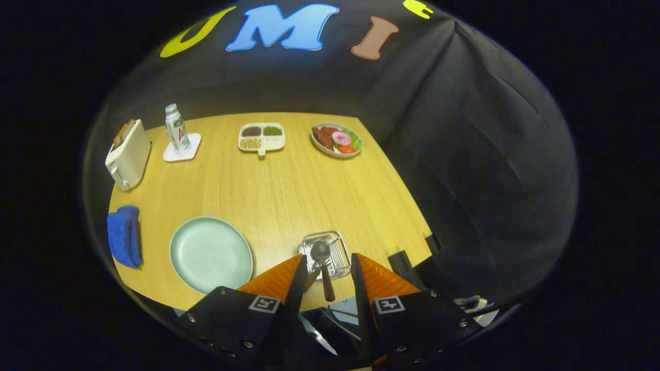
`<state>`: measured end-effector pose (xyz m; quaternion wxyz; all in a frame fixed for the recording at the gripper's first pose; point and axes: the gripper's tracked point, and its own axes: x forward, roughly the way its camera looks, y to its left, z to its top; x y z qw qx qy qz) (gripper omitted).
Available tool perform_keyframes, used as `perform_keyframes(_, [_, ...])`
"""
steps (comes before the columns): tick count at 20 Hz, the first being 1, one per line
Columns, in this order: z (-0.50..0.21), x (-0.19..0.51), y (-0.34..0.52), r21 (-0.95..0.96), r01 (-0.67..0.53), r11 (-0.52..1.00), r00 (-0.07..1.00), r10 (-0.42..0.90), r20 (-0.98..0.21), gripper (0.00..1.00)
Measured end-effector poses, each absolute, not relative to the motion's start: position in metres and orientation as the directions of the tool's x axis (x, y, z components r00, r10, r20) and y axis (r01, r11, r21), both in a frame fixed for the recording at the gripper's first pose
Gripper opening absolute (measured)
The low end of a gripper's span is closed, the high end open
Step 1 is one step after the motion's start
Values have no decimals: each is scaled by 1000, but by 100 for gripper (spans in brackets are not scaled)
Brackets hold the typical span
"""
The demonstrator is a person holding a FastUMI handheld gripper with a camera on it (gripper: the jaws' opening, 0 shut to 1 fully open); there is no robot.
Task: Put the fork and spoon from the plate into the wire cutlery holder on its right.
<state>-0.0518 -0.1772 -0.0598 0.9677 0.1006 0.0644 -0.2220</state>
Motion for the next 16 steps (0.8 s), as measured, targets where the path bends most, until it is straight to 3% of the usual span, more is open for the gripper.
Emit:
perform_keyframes(4, [19,-85,-181,224,438,870,881,-466,85,52])
perform_keyframes(11, [131,-163,-156,306,281,910,771,-404,493,52])
perform_keyframes(16, [165,-187,-122,293,132,947,703,-298,646,51])
